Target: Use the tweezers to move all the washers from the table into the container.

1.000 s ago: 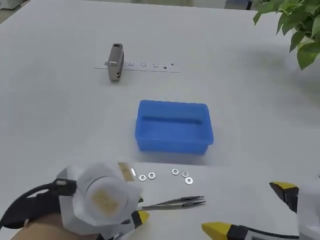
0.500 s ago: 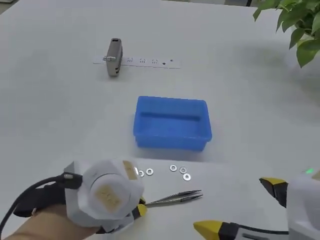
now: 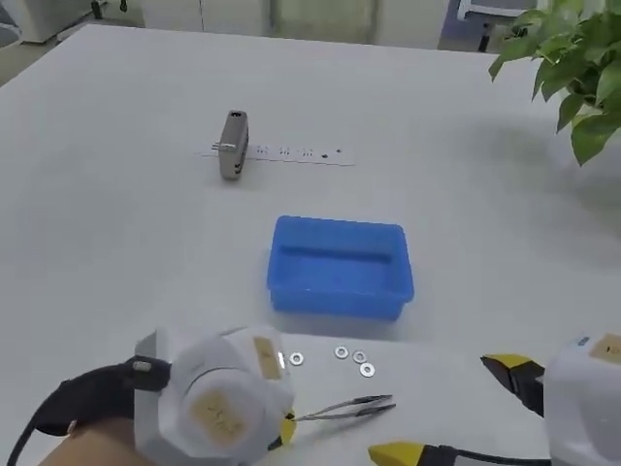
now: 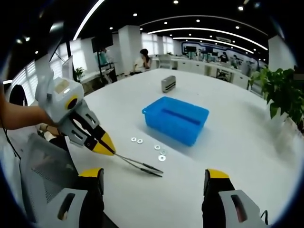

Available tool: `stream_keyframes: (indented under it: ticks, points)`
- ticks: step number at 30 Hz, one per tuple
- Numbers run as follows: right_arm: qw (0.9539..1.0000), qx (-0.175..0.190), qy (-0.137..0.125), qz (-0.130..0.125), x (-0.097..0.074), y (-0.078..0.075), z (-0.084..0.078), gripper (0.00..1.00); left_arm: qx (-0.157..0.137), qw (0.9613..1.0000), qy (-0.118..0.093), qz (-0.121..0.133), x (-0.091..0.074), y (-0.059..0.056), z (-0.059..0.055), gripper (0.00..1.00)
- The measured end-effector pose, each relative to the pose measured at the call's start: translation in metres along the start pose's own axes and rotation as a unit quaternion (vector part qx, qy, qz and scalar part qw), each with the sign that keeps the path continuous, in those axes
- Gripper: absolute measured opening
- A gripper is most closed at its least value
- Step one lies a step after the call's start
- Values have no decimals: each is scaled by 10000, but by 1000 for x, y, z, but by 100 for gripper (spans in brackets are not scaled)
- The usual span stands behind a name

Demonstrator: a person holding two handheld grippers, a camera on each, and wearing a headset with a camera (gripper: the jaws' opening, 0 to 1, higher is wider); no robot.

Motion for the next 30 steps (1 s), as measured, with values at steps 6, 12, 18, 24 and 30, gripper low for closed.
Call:
stream_keyframes:
  ticks: [6, 12, 18, 24, 30]
  points:
    - [9991, -241, -34, 346, 1, 18, 2, 74, -82, 9993, -348, 69, -21, -10, 16, 0]
    - [9965, -431, 12, 711, 1, 31, 2, 59, -60, 9988, -485, 76, -34, -19, 27, 0]
    - [9910, -791, 103, 1077, 3, 43, 5, 44, -1, 9984, -571, 21, -46, -24, 33, 0]
    - [9826, -1017, 203, 1544, 4, 54, 11, 31, 88, 9979, -625, -138, -61, -25, 42, 0]
    - [9689, -1174, 261, 2162, 6, 72, 23, 26, 329, 9976, -476, -379, -79, -25, 48, 0]
Point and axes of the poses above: the centre of the closed fingertips' face, and the gripper's own axes: x roughly forward along the fingers, y roughly to its left, z roughly out of its top, the point moved 7 cm from there along -x, roughly backward along the fingers, and after that the axes turned 4 degrees about -z, right-handed, at the moved point
